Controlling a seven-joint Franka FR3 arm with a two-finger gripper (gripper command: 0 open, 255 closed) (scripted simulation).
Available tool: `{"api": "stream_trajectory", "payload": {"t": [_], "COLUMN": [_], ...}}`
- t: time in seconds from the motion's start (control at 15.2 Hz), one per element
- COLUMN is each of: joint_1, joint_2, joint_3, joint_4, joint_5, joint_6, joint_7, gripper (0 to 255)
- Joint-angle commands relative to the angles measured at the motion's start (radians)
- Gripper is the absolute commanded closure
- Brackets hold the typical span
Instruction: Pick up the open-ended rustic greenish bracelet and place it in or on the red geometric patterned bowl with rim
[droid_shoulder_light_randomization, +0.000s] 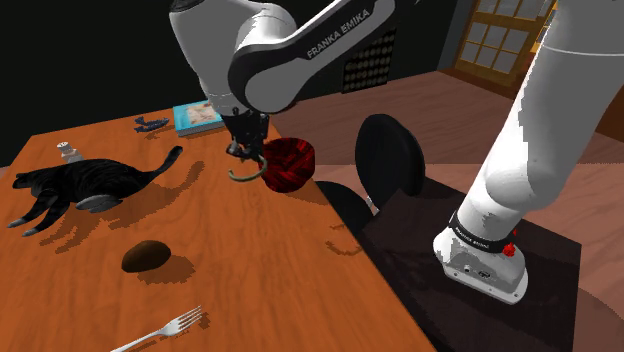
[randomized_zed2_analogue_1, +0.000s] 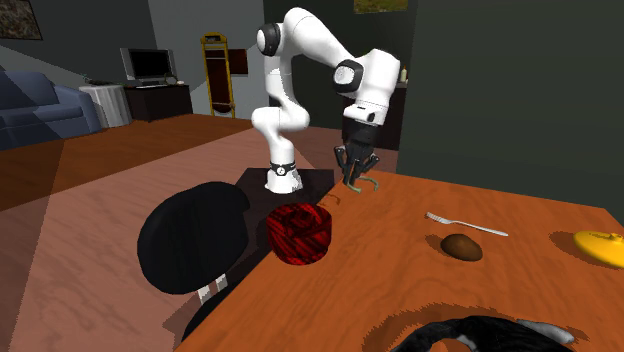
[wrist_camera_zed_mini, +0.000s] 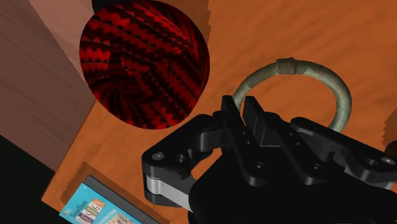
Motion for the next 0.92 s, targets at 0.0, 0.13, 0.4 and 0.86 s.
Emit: {"api": "stream_trajectory", "payload": {"t": [0.0, 0.13, 0.4, 0.86], "joint_1": [-0.029, -0.057, -0.108, -0.186], "joint_2": [-0.024, -0.046, -0.077, -0.084], "joint_3": [-0.022, -0.045, -0.095, -0.175], "joint_4": [-0.022, -0.044, -0.075, -0.093], "joint_5": [0.011, 0.021, 0.034, 0.035], "joint_6": [0.018, 0.037, 0.071, 0.126], "joint_7": [-0.054, -0.107, -0.209, -0.358], "gripper": [255, 255, 255, 255]}}
